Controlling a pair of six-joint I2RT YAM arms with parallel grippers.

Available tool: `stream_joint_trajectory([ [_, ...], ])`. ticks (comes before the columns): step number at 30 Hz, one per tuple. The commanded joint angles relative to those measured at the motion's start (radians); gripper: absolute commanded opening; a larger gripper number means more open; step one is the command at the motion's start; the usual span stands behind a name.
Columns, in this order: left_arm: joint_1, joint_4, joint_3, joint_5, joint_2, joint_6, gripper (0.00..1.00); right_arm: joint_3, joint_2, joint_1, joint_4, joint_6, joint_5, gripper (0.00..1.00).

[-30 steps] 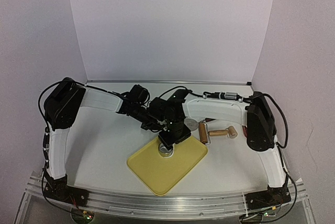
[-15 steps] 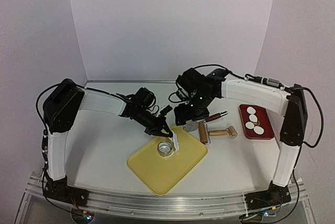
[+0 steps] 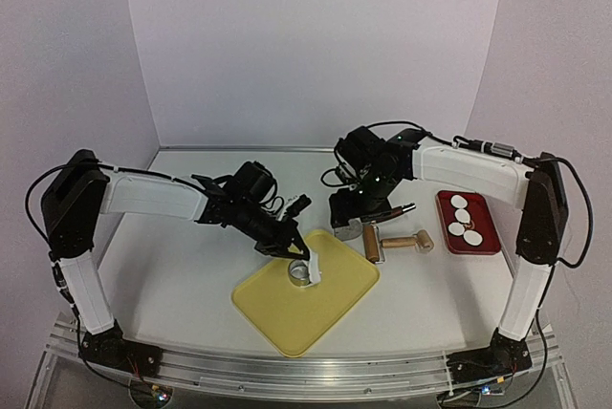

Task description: Roll out the dumpling wrappers from the dough

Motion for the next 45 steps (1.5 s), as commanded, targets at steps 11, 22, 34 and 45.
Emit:
stream_joint_trajectory([
  [11, -0.009, -0.178, -0.232, -0.213, -0.251, -0.05, 0.0, 0.014, -0.018, -0.048, 0.025, -0.02, 0.015, 0.75],
  [22, 0.007, -0.307, -0.218, -0.398, -0.243, -0.135, 0.0, -0.01, -0.028, -0.063, 0.043, -0.025, 0.009, 0.76],
  [34, 0.104, -0.381, -0.211, -0.451, -0.331, -0.148, 0.0, -0.001, -0.008, -0.07, 0.046, -0.047, 0.001, 0.76],
  [45, 0.132, -0.354, -0.176, -0.354, -0.382, -0.084, 0.0, 0.036, 0.014, -0.104, 0.044, -0.077, -0.022, 0.76],
])
